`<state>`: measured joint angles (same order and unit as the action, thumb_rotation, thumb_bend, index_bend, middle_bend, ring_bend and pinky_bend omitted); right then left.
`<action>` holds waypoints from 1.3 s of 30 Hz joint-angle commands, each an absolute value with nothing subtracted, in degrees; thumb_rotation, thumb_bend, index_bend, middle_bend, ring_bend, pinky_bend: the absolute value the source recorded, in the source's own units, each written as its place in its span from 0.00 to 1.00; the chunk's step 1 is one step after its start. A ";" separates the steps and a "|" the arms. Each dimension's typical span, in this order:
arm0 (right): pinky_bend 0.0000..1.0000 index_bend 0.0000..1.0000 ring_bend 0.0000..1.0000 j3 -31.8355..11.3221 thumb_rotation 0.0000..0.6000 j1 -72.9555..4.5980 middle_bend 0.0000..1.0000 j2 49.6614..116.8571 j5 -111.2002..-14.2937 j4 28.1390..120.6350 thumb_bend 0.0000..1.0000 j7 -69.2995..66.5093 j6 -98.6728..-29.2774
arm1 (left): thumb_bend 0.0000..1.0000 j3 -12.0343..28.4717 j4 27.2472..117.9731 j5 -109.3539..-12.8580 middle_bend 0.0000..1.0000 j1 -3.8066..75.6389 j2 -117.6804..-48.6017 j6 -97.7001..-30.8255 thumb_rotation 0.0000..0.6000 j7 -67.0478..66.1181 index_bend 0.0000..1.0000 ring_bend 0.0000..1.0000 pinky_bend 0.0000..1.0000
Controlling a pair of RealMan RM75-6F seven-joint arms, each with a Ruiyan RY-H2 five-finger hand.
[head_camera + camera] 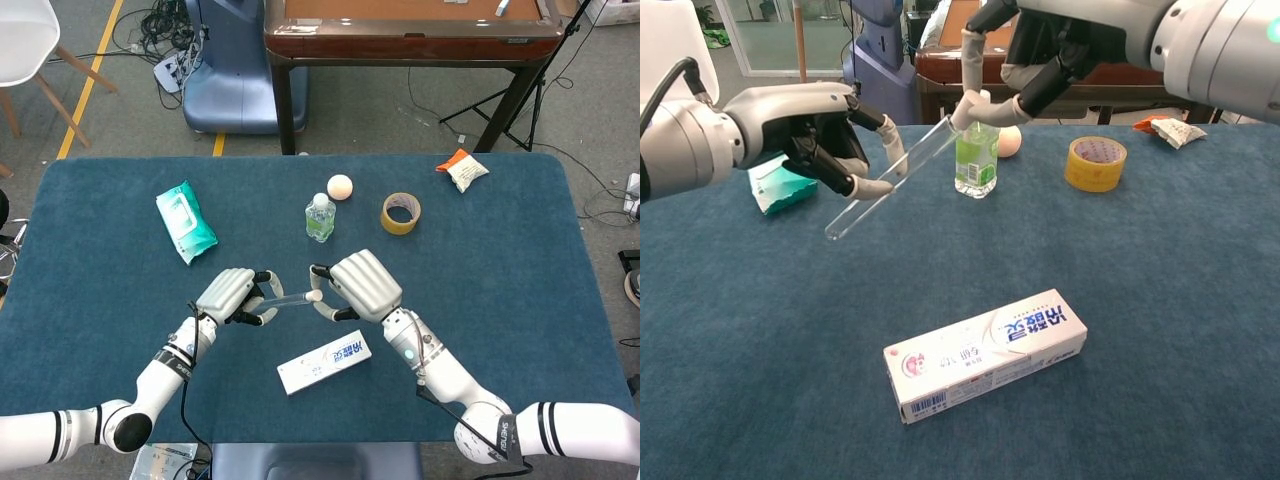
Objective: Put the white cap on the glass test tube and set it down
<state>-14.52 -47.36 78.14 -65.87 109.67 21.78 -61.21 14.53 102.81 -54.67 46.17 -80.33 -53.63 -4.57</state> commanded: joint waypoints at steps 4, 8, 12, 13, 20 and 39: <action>1.00 0.62 1.00 -14.46 1.00 -47.62 0.97 78.38 -65.47 109.61 0.39 22.18 -61.08 | 0.34 14.48 102.69 -54.48 1.00 46.29 -80.48 -53.54 1.00 -4.56 0.64 0.95 1.00; 1.00 0.62 1.00 -14.45 1.00 -47.90 0.97 78.84 -65.14 109.27 0.39 22.43 -61.00 | 0.34 14.57 102.74 -54.27 1.00 46.40 -80.45 -53.43 1.00 -4.47 0.64 0.95 1.00; 1.00 0.62 1.00 -14.41 1.00 -48.20 0.97 79.38 -64.92 108.83 0.39 22.71 -60.91 | 0.34 14.60 102.69 -54.11 1.00 46.53 -80.52 -53.30 1.00 -4.41 0.64 0.95 1.00; 1.00 0.62 1.00 -14.40 1.00 -48.25 0.97 79.52 -64.89 108.73 0.39 22.79 -60.94 | 0.34 14.61 102.70 -54.14 1.00 46.53 -80.54 -53.31 1.00 -4.36 0.64 0.95 1.00; 1.00 0.63 1.00 -14.13 1.00 -48.35 0.97 80.40 -65.23 108.17 0.39 22.68 -61.17 | 0.34 14.82 102.58 -54.15 1.00 46.50 -80.42 -53.09 1.00 -3.57 0.64 0.95 1.00; 1.00 0.63 1.00 -13.85 1.00 -48.97 0.97 81.81 -64.11 106.10 0.39 23.09 -60.49 | 0.34 14.63 102.81 -53.67 1.00 46.67 -79.67 -52.81 1.00 -3.76 0.64 0.96 1.00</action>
<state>-13.86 -48.96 81.80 -64.12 106.10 23.09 -60.50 14.64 102.81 -53.68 46.66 -79.68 -52.82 -3.75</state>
